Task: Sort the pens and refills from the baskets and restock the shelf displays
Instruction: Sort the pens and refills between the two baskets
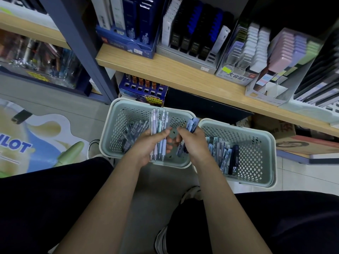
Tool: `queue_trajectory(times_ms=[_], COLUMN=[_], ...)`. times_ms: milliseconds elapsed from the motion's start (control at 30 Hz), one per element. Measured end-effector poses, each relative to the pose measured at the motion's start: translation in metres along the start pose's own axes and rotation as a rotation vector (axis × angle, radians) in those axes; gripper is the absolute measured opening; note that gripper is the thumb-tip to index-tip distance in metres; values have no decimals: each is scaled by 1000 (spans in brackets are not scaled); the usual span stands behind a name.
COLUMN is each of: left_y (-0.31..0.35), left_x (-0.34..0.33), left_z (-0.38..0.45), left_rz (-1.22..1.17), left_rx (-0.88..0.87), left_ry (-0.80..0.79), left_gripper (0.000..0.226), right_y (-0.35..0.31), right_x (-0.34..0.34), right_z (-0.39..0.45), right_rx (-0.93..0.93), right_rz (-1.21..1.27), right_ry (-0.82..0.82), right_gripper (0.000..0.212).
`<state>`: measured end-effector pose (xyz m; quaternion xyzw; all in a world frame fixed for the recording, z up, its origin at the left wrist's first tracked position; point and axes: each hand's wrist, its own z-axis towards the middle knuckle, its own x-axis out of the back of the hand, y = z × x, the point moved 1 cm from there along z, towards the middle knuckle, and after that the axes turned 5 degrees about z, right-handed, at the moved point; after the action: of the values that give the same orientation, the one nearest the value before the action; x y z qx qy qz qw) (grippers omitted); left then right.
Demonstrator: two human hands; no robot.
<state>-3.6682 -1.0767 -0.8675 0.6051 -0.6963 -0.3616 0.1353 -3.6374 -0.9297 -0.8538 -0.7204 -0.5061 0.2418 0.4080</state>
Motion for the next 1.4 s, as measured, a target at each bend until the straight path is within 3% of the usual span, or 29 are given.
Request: queue_trajectory(times_ms=[67,233,400,667,767,900,1033,1233,1400], left_y=[2,5,3,-6,-7,-7,-7,-6,-17], left_x=[0,-4,-12,-3,1,-1,-7,-24,-43], left_z=[0,0,0,10,8,5,3,7,19], left_rz=[13,-65,-140,-74,-17,24,9,27,100], left_rx=[-6,25,46,22,19,-5,-53,-97,-59], left_ry=[-27,-96,-100,-43,43,75,52,12,-3], left_gripper=[25,35,25,38,27,40,15,12,10], right_y=[0,0,-1,0,0,-1,-2,0,3], right_x=[-1,-10,-13,-12,-7,-7,-6,21,68], right_z=[-2,-8,-11,-8,-4,-4,-7,-6,-4], right_rx=[-1,-24,-20,-20,-6,20,37,-41,2], right_rz=[29,64,6,11,-22,-25,40,120,121], right_ry=[-16,-77,-74,-29,0,-19,-110,-104,5], right_gripper=[21,14,15,17,17,7,11,14,23])
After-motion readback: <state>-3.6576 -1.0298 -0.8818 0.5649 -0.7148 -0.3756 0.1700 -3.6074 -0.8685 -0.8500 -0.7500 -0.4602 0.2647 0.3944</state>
